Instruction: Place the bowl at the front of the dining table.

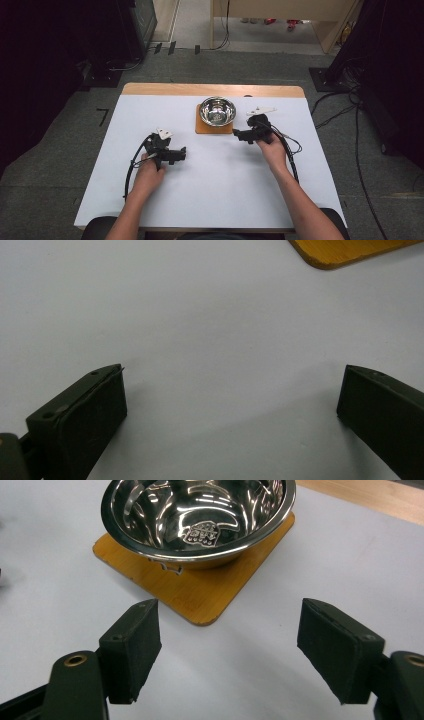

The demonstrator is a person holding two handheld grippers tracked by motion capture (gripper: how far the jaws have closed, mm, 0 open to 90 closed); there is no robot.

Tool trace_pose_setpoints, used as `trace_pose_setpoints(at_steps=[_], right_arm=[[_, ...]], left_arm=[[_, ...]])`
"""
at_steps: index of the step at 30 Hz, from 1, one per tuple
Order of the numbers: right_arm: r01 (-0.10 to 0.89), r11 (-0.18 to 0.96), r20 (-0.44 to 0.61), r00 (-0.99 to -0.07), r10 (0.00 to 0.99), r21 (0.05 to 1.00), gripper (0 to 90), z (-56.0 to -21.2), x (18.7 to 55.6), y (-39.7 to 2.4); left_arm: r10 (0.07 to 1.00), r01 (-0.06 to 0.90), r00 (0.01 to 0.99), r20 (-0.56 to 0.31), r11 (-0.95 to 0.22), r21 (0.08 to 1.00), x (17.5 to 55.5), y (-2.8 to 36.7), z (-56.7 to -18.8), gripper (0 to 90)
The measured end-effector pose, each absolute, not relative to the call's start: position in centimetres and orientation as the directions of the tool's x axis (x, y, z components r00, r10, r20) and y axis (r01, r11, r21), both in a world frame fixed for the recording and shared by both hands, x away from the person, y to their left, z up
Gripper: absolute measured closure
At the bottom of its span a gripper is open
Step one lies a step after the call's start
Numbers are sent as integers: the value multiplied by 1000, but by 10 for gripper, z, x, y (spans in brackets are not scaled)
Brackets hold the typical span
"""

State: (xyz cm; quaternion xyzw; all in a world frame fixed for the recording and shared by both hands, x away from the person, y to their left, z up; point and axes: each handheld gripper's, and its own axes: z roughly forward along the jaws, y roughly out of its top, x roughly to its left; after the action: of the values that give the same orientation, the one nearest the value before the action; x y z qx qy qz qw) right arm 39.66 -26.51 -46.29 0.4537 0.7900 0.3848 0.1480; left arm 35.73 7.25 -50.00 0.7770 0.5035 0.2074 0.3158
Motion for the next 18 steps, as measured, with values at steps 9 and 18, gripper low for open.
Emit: trace_pose_setpoints(at_steps=[9, 18], right_arm=[[591, 334, 67, -553, 831, 734, 252, -474, 398, -266], [616, 320, 84, -535, 841, 720, 254, -485, 402, -271]], left_arm=[[913, 651, 407, 4, -293, 700, 357, 73, -500, 0], [914, 652, 407, 4, -293, 700, 357, 72, -500, 0]])
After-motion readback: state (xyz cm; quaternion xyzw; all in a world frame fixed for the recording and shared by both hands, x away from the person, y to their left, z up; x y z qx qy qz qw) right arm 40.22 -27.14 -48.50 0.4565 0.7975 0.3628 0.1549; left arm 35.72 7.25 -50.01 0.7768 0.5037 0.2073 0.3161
